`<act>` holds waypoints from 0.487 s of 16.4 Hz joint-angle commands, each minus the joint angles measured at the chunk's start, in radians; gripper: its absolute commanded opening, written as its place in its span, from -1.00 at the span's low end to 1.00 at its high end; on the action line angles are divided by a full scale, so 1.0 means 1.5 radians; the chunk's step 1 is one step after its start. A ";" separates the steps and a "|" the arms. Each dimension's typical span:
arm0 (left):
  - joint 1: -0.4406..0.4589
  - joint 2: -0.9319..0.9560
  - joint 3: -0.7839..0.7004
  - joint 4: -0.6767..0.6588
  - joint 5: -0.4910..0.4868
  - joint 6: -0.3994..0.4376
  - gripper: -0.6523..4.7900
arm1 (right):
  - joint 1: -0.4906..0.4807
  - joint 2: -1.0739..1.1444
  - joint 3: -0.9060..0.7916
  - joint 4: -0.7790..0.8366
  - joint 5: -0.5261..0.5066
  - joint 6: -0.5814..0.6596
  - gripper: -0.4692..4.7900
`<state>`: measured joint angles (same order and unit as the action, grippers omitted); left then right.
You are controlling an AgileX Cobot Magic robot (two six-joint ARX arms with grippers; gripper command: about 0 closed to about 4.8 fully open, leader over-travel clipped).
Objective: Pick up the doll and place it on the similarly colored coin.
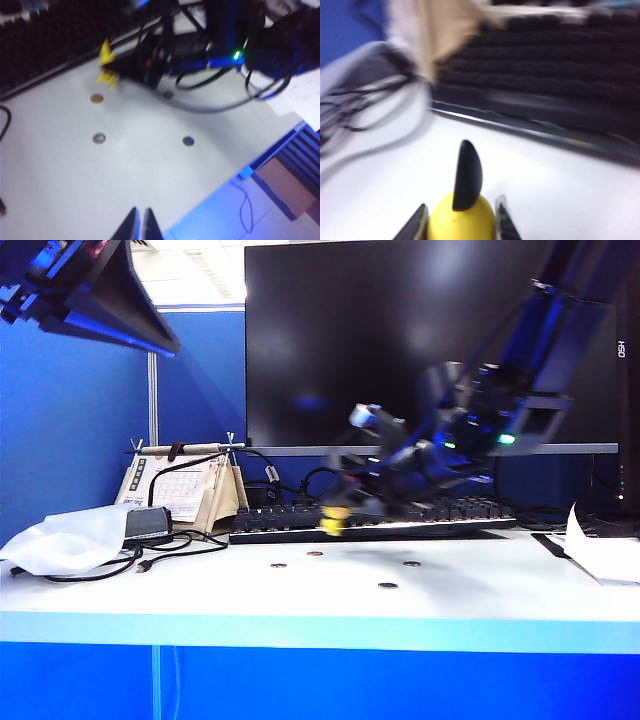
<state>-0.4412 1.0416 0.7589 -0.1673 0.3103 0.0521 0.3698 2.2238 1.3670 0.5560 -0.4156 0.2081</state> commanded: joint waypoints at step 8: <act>0.000 -0.001 0.000 0.007 0.003 0.000 -0.67 | 0.037 -0.006 0.038 -0.055 0.042 -0.119 -0.46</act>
<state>-0.4412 1.0416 0.7589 -0.1612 0.3107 0.0521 0.4175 2.2219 1.4200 0.4801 -0.3504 0.0662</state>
